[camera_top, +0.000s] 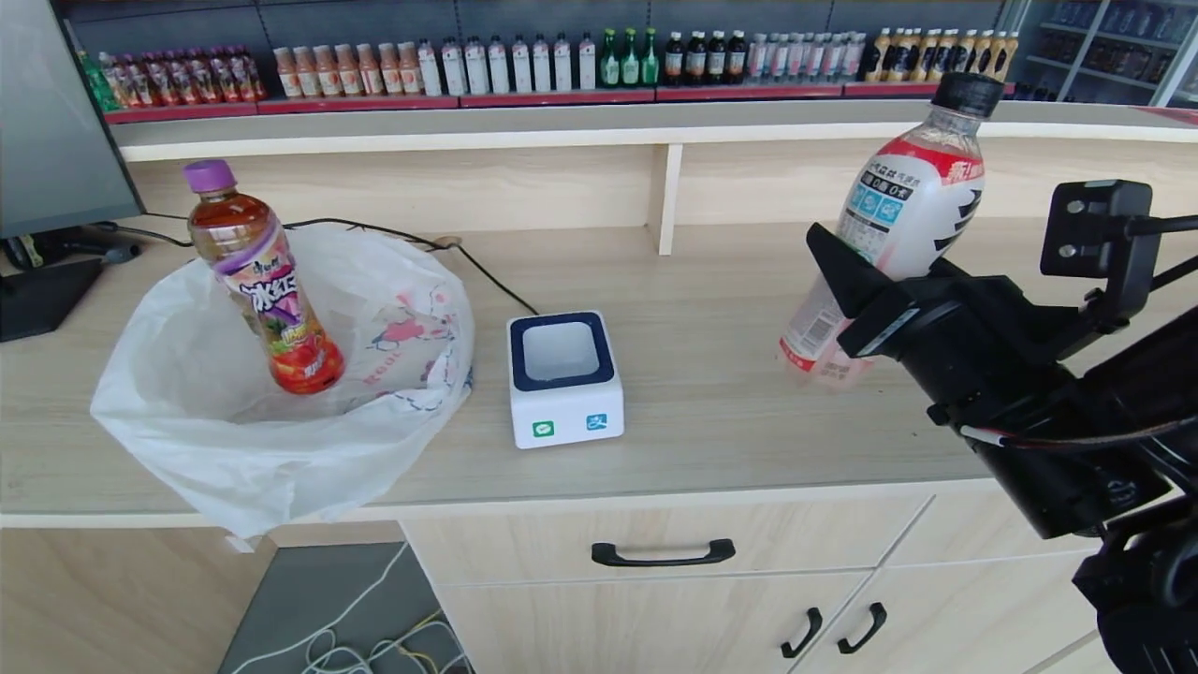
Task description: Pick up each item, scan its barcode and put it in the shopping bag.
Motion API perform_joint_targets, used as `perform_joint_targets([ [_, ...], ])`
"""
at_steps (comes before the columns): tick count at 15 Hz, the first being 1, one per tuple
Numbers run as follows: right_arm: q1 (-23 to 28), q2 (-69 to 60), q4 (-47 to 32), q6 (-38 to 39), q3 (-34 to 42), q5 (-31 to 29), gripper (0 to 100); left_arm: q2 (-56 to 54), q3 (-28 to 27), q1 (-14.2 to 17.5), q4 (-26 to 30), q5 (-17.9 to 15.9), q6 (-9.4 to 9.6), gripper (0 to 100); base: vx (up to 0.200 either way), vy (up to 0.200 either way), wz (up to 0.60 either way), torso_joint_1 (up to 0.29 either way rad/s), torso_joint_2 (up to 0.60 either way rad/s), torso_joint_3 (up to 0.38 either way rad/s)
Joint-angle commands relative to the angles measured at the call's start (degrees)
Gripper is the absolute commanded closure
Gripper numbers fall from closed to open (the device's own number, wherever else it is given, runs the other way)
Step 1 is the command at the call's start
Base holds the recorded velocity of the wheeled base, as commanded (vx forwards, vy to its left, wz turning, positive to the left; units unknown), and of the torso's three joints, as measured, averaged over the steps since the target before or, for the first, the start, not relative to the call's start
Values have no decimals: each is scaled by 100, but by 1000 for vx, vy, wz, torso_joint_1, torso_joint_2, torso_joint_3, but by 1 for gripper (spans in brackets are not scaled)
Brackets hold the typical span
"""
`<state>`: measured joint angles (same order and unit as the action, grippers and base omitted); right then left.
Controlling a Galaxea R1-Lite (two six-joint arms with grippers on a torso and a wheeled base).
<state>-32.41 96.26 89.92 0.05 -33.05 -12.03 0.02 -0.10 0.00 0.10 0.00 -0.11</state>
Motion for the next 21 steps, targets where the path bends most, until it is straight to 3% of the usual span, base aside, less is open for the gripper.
perform_joint_targets([
  [1, -2, 7, 8, 13, 0, -1, 100, -2, 1, 0, -1, 0, -15, 0, 0, 200, 0, -2, 2, 2],
  [5, -2, 60, 8, -5, -35, -36, 100, -2, 1, 0, -1, 0, -7, 0, 0, 200, 0, 1, 2, 5],
  [11, 7, -98, 8, -40, 62, -291, 100, -2, 1, 0, -10, -9, 11, 0, 0, 0, 0, 0, 0, 0],
  [16, -2, -81, 8, -5, 246, -150, 100, -2, 1, 0, -10, -9, 11, 0, 0, 0, 0, 0, 0, 0],
  [21, -81, 130, 8, -690, 18, 96, 100, -2, 1, 0, -10, -9, 11, 0, 0, 0, 0, 0, 0, 0],
])
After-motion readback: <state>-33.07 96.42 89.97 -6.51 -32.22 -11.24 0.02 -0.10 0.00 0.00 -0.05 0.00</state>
